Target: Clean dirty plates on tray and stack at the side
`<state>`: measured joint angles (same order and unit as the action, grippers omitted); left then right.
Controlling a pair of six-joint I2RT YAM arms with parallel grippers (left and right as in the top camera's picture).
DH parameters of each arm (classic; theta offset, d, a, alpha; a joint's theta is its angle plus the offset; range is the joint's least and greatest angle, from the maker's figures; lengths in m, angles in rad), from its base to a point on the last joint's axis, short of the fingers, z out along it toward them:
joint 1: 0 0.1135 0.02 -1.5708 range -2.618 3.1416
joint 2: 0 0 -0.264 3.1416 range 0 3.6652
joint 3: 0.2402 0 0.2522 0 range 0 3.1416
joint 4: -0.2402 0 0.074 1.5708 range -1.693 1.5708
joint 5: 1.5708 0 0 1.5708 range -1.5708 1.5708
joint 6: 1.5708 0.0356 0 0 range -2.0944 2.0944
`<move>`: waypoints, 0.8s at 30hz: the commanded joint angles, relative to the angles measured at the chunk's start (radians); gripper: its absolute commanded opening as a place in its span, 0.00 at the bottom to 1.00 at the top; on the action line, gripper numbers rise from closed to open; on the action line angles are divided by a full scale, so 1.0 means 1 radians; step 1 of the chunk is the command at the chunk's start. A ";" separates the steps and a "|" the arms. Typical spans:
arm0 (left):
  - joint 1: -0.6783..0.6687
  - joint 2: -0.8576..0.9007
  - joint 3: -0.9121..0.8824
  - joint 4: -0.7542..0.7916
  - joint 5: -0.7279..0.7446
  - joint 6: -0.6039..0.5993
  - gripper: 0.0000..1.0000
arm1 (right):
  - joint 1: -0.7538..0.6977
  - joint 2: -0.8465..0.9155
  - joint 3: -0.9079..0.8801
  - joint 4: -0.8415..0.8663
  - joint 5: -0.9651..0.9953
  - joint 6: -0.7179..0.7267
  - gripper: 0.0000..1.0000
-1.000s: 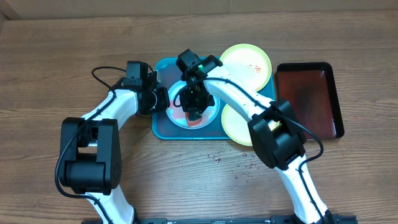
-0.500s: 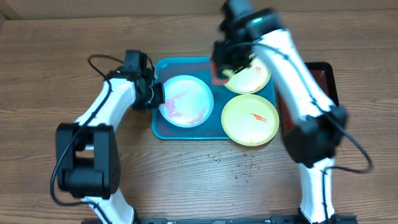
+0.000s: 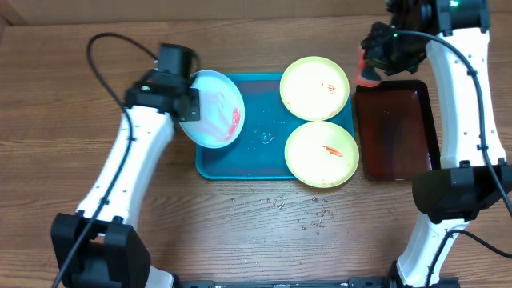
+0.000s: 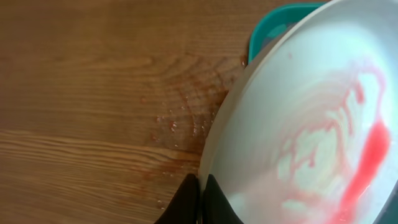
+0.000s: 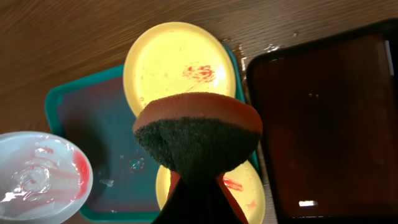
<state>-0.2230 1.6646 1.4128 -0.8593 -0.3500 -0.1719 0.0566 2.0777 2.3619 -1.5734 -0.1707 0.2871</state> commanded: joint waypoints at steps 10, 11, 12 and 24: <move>-0.253 -0.004 0.021 0.060 -0.704 -0.091 0.04 | -0.043 -0.006 0.013 -0.007 0.071 -0.006 0.04; -0.268 -0.004 0.021 0.060 -0.744 -0.095 0.04 | -0.043 -0.006 0.013 -0.008 0.074 -0.007 0.04; -0.283 -0.004 0.021 0.061 -0.783 -0.098 0.04 | -0.043 -0.006 0.013 -0.008 0.074 -0.007 0.04; -0.440 -0.004 0.021 0.093 -0.996 -0.098 0.04 | -0.046 -0.006 0.013 -0.010 0.077 -0.007 0.04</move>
<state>-0.6422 1.6646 1.4128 -0.7704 -1.2587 -0.2367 0.0193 2.0777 2.3619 -1.5867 -0.1020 0.2871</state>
